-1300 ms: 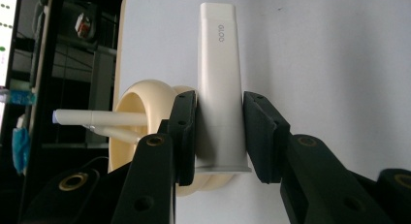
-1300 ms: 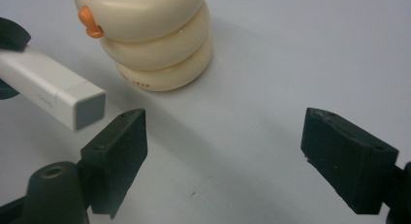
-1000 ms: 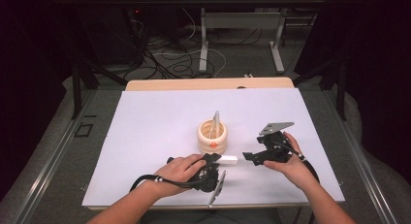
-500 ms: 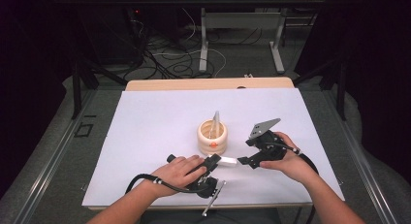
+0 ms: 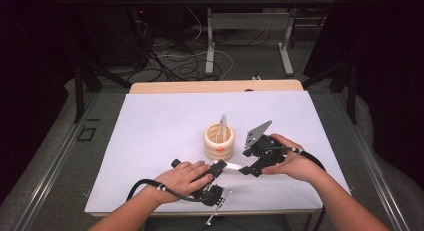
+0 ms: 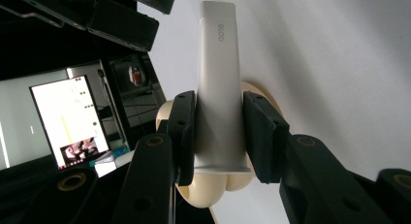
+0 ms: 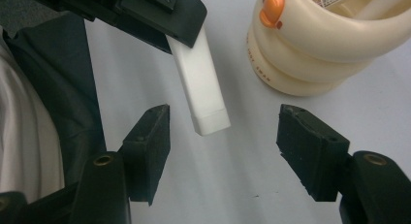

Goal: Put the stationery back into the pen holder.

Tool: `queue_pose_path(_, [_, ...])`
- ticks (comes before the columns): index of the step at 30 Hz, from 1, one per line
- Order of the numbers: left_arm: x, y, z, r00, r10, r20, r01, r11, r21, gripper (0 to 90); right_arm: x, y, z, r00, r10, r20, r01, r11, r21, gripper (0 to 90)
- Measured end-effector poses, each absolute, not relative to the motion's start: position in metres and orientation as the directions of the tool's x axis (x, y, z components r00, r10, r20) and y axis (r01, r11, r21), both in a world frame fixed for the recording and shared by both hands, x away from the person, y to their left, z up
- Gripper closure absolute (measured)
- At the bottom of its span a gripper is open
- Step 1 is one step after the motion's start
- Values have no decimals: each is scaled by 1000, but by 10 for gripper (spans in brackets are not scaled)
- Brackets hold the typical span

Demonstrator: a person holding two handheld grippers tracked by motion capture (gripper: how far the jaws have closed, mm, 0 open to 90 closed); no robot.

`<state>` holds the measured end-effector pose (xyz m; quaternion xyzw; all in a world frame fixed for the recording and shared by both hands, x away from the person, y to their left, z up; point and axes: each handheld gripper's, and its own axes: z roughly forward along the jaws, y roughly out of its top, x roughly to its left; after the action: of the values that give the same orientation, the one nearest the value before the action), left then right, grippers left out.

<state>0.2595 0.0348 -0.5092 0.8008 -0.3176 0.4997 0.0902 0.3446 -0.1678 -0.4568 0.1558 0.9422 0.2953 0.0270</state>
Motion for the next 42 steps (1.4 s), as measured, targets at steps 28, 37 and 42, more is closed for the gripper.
queue_pose_path(28, [250, 29, -512, 228, -450, 863, -639, -738, -216, 670, 343, -140, -473, -975, 201, 93, 219, 827, 518, 646])
queue_pose_path(37, [250, 29, -513, 234, -454, 860, -643, -736, -214, 669, 342, -138, -474, -980, 180, 89, 200, 838, 508, 699])
queue_pose_path(42, [251, 29, -513, 245, -453, 857, -637, -742, -210, 667, 342, -137, -475, -981, 175, 87, 195, 840, 507, 703])
